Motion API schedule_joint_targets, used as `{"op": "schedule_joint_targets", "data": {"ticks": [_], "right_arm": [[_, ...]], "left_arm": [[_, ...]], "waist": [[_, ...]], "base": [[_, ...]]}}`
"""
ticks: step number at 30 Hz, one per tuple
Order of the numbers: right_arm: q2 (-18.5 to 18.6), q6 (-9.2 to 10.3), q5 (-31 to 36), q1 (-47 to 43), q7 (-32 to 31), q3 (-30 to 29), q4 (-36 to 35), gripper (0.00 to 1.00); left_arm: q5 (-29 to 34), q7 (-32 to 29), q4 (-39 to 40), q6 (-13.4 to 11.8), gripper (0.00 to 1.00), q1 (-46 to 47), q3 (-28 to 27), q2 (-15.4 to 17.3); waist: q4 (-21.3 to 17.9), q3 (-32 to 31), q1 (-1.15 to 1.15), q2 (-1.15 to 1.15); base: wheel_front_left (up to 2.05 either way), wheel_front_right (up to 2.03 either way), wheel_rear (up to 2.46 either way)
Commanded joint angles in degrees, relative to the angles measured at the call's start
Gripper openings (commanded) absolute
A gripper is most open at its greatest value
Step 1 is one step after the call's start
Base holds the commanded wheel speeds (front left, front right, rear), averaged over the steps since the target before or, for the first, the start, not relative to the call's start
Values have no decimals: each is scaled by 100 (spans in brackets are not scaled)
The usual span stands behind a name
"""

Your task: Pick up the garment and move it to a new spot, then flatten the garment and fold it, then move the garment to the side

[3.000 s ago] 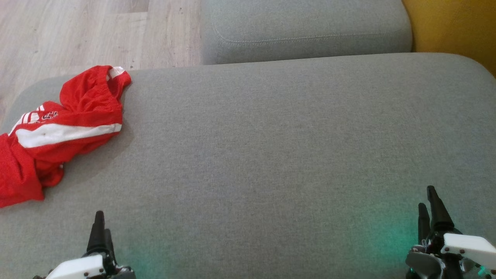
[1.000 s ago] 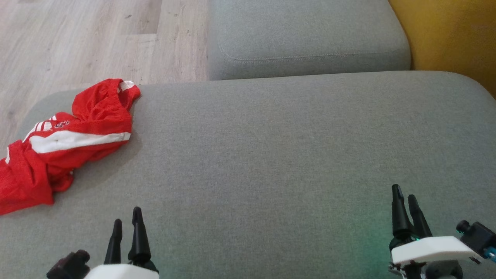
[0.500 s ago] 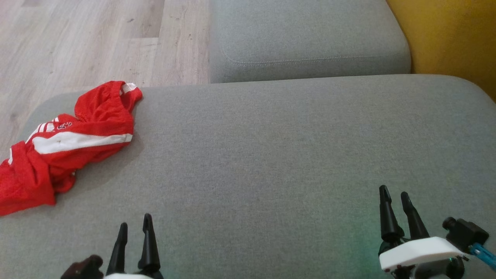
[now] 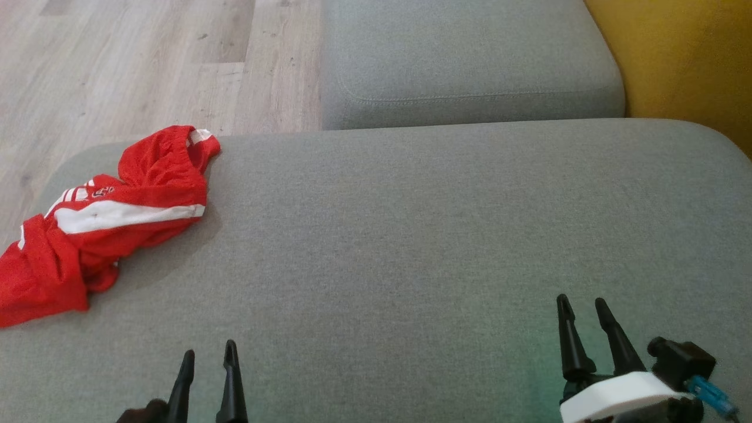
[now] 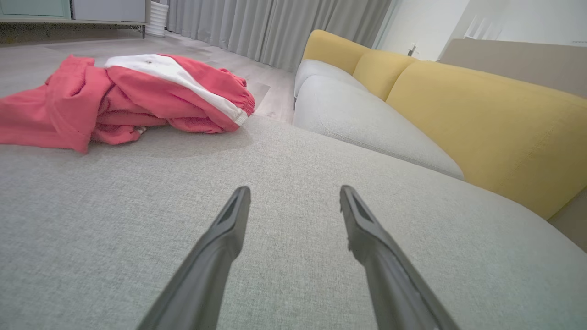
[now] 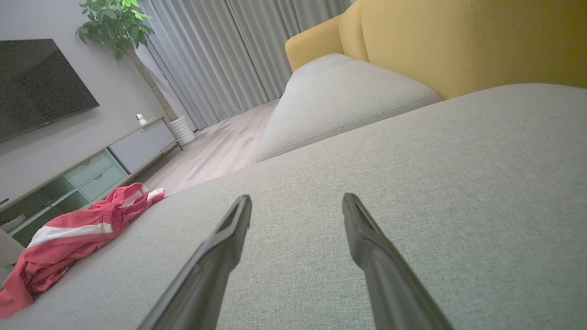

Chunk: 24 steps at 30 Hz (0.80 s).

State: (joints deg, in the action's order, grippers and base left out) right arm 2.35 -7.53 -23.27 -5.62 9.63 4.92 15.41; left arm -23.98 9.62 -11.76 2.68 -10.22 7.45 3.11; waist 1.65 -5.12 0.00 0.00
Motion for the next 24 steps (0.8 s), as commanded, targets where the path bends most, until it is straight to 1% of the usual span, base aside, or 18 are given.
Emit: {"op": "schedule_joint_targets", "data": {"ticks": [1, 13, 18, 24], "right_arm": [[43, 3, 227, 165, 103, 140, -175, 100], [47, 4, 1038, 139, 288, 274, -91, 100], [50, 4, 1454, 125, 389, 344, 9, 100], [52, 4, 1859, 119, 491, 396, 145, 100]], "left_arm": [[213, 100, 165, -38, 100, 149, -97, 54], [842, 287, 70, -126, 100, 69, -81, 44], [1210, 389, 34, -164, 100, 38, -32, 39], [1480, 492, -91, -214, 100, -2, -38, 30]], "waist": [[6, -8, 0, 0], [20, -56, 0, 0], [27, -73, 0, 0], [42, -105, 0, 0]], "base": [[0, 0, 0], [0, 0, 0], [0, 0, 0], [0, 0, 0]]}}
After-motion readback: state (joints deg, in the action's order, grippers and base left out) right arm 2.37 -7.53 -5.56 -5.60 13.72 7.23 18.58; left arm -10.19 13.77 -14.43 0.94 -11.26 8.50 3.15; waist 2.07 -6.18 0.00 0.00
